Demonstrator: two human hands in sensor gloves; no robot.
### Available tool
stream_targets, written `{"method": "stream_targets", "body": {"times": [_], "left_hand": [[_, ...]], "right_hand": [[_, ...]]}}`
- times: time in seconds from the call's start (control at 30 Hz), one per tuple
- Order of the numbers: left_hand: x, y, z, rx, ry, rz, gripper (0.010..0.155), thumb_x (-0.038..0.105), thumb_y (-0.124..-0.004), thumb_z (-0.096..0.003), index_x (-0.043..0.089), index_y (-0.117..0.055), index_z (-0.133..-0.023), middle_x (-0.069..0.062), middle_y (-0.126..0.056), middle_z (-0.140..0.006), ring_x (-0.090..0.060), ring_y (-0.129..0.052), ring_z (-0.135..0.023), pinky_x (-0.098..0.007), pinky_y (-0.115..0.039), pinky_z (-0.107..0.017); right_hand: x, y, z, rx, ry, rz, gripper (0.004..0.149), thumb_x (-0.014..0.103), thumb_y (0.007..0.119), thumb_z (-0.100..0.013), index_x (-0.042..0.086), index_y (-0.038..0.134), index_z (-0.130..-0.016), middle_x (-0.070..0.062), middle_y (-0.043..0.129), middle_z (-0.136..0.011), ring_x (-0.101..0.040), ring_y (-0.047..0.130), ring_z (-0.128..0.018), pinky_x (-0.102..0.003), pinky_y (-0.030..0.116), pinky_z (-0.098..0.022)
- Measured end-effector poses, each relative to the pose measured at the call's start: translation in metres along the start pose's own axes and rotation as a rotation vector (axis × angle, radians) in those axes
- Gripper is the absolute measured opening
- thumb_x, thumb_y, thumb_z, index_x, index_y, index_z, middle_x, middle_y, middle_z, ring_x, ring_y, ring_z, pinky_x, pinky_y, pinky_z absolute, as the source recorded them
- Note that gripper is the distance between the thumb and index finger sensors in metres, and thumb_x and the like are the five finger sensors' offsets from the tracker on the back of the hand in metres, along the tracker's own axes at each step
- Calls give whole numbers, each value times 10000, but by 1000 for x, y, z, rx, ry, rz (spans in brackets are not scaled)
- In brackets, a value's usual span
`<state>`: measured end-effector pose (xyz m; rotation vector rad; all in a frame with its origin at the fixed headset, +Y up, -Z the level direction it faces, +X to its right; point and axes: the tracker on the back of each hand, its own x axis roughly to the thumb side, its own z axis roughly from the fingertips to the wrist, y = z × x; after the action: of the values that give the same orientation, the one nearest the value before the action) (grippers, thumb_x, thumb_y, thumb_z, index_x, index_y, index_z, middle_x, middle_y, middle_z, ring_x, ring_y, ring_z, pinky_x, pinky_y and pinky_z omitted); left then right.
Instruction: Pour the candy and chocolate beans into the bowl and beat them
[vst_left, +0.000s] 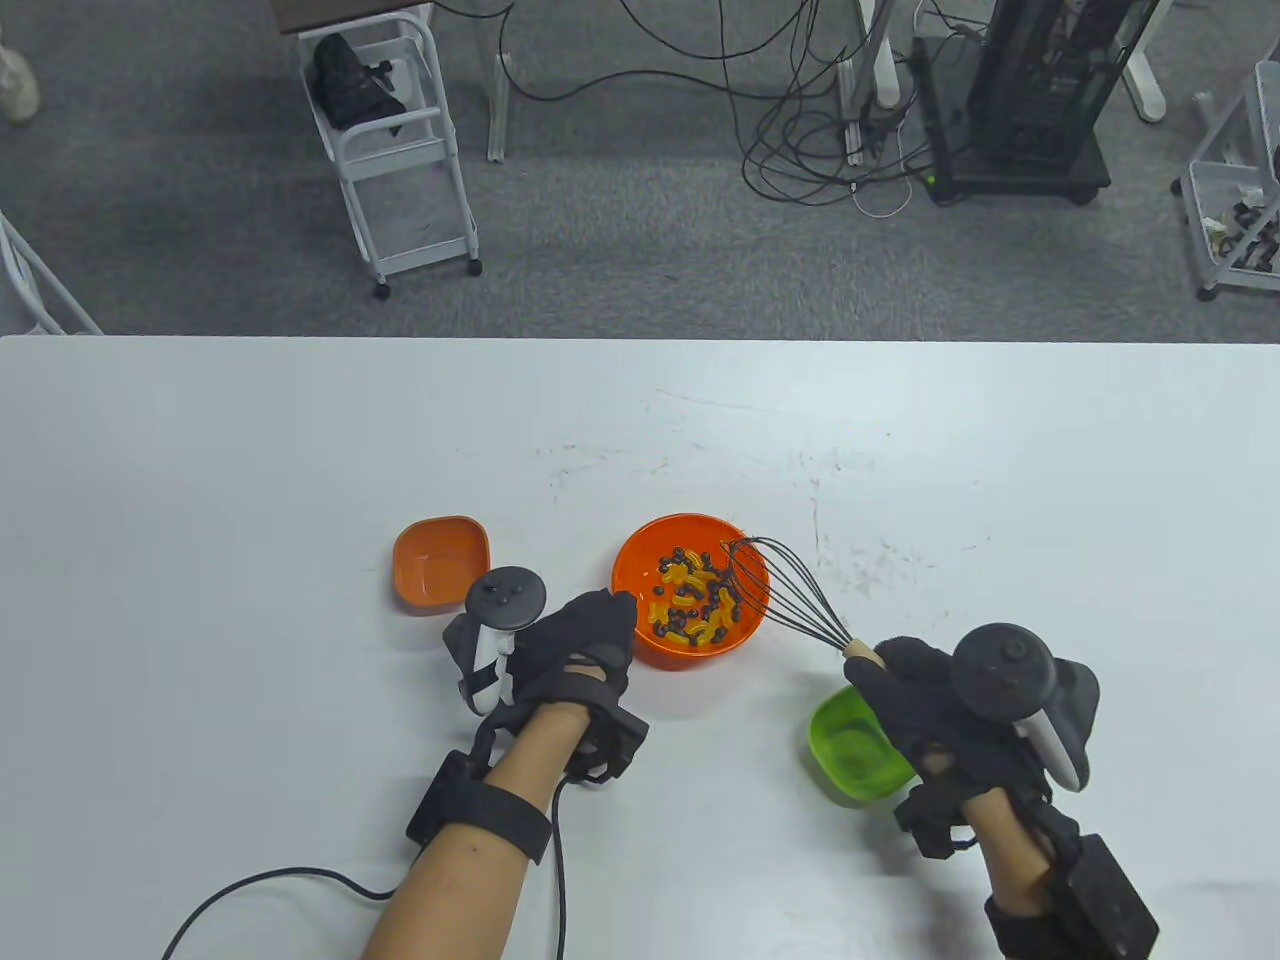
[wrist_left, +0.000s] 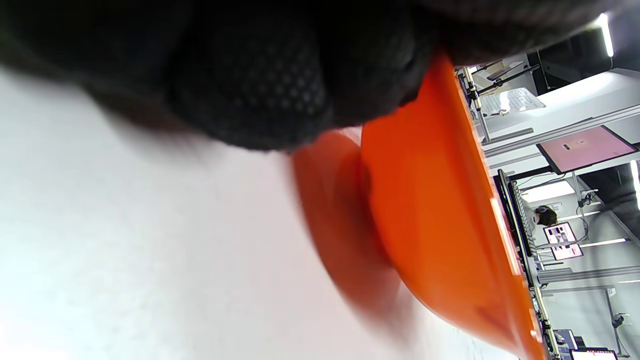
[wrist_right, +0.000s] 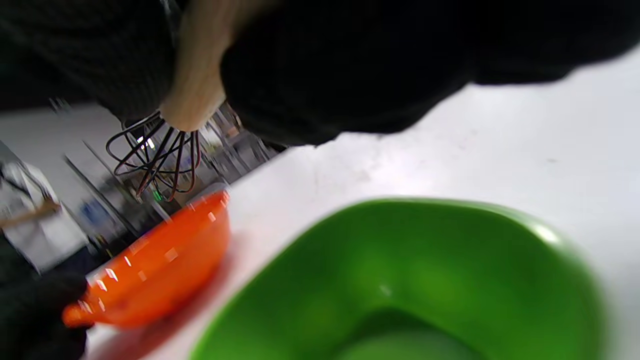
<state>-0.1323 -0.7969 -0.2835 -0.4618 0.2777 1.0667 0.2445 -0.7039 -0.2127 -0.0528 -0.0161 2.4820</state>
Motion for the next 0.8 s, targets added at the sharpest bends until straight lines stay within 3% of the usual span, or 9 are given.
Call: {"method": "stream_targets", "body": {"times": [0.07, 0.2, 0.33, 0.43, 0.53, 0.63, 0.8], "left_hand": [[0, 0, 0, -1, 0, 1, 482, 647, -699, -496, 230, -865, -671, 59, -994, -472, -183, -1016, -273, -353, -906, -199], [0, 0, 0, -2, -2, 2, 480, 646, -700, -496, 230, -866, -671, 58, -995, -472, -183, -1016, -274, -354, -906, -198], [0, 0, 0, -4, -1, 6, 480, 645, -700, -497, 230, -865, -673, 57, -995, -475, -184, -1017, -276, -354, -907, -200], [0, 0, 0, -5, -2, 8, 481, 644, -700, -499, 228, -865, -676, 54, -995, -477, -186, -1017, -277, -356, -906, -201], [-1, 0, 0, -6, -3, 13, 481, 643, -701, -498, 227, -864, -677, 53, -995, -479, -188, -1017, -279, -356, -907, -205], [-1, 0, 0, -7, -2, 16, 481, 642, -701, -499, 227, -864, -678, 50, -995, -481, -190, -1016, -281, -357, -906, -206], [-1, 1, 0, -8, -1, 15, 483, 645, -701, -497, 228, -864, -680, 52, -995, -483, -190, -1017, -280, -357, -905, -205]], "right_hand": [[-1, 0, 0, 6, 16, -16, 619, 590, 826, -436, 99, 900, -806, -21, 1014, -420, -223, 987, -107, -399, 906, -89], [-3, 11, -5, 153, 78, 130, 617, 596, 812, -447, 109, 889, -818, -12, 1011, -432, -213, 990, -115, -392, 910, -96], [-1, 11, -5, 136, 73, 84, 614, 584, 816, -448, 99, 892, -816, -21, 1013, -431, -222, 990, -112, -397, 907, -93], [-4, -2, -5, 14, 14, 38, 611, 581, 816, -440, 100, 893, -809, -13, 1018, -434, -220, 1002, -120, -392, 917, -97], [-15, -24, -4, -74, 71, -48, 609, 558, 802, -452, 81, 875, -823, -23, 1013, -453, -224, 1007, -129, -393, 918, -100], [-40, -48, -4, -152, 195, -36, 607, 529, 791, -467, 59, 849, -848, -39, 1008, -476, -229, 1007, -138, -395, 915, -103], [-77, -58, -9, -192, 353, 51, 607, 513, 777, -478, 47, 832, -864, -46, 1004, -490, -227, 1004, -137, -391, 911, -101]]}}
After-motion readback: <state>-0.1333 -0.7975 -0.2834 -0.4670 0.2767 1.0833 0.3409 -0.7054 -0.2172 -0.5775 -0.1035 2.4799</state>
